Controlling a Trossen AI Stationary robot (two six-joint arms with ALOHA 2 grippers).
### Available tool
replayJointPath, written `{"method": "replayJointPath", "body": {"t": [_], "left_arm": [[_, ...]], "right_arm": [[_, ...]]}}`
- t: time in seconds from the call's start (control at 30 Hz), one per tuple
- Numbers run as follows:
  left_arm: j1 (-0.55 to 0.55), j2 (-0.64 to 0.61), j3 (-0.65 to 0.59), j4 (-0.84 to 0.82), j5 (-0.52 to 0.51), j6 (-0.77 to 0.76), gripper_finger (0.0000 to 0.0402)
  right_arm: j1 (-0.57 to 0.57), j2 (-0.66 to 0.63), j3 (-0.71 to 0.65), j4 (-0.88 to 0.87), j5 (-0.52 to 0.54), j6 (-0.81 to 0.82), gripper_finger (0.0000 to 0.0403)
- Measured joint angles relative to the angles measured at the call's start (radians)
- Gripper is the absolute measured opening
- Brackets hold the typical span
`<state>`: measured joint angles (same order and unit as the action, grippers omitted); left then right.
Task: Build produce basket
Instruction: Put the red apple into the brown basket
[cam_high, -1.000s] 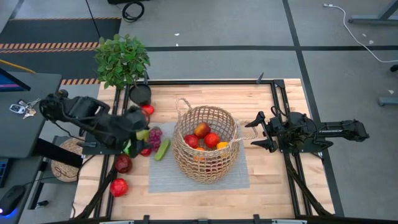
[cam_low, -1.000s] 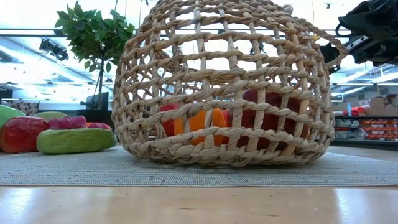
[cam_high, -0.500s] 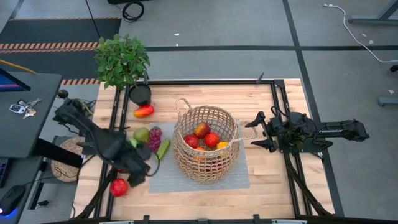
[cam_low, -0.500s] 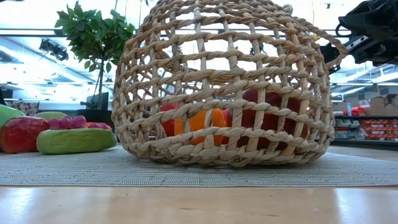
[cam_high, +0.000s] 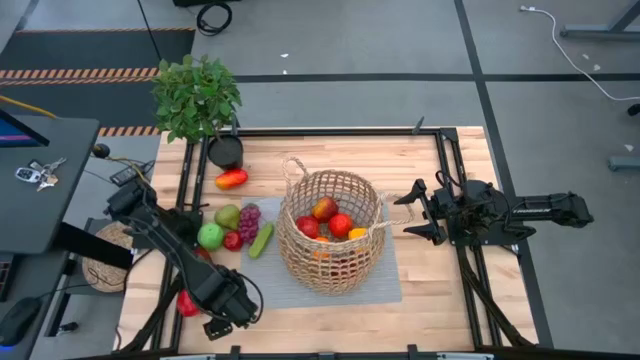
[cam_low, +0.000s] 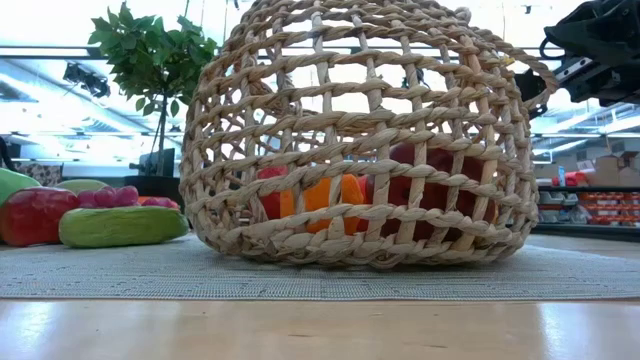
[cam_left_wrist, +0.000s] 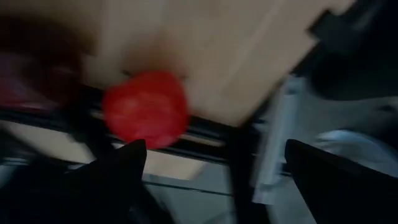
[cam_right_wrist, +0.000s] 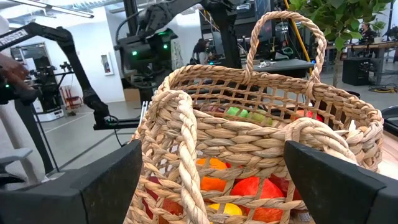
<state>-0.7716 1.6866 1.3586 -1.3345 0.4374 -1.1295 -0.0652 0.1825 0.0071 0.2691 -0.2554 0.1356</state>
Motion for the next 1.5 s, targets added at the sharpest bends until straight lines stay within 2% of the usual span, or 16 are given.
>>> {"method": "replayJointPath", "body": {"t": [0.17, 0.3, 0.63, 0.73, 0.93, 1.13, 1.5], "left_arm": [[-0.093, 0.036, 0.016, -0.008, -0.032, 0.279, 0.0389], [-0.158, 0.037, -0.009, 0.030, -0.097, 0.422, 0.0389], [-0.225, 0.037, -0.098, 0.027, -0.162, 0.709, 0.0389], [-0.244, 0.037, -0.128, 0.030, -0.210, 0.795, 0.0389], [-0.241, 0.037, -0.198, 0.064, -0.193, 0.834, 0.0389], [-0.241, 0.037, -0.275, 0.183, -0.190, 0.874, 0.0389], [-0.224, 0.037, -0.320, 0.180, -0.188, 0.886, 0.0389]], "right_arm": [[0.000, 0.000, 0.000, 0.000, 0.000, 0.000, 0.0394], [0.000, 0.000, 0.000, 0.000, 0.000, 0.000, 0.0394], [0.000, 0.000, 0.000, 0.000, 0.000, 0.000, 0.0394], [0.000, 0.000, 0.000, 0.000, 0.000, 0.000, 0.0394], [0.000, 0.000, 0.000, 0.000, 0.000, 0.000, 0.0394], [0.000, 0.000, 0.000, 0.000, 0.000, 0.000, 0.0394], [0.000, 0.000, 0.000, 0.000, 0.000, 0.000, 0.0394]]}}
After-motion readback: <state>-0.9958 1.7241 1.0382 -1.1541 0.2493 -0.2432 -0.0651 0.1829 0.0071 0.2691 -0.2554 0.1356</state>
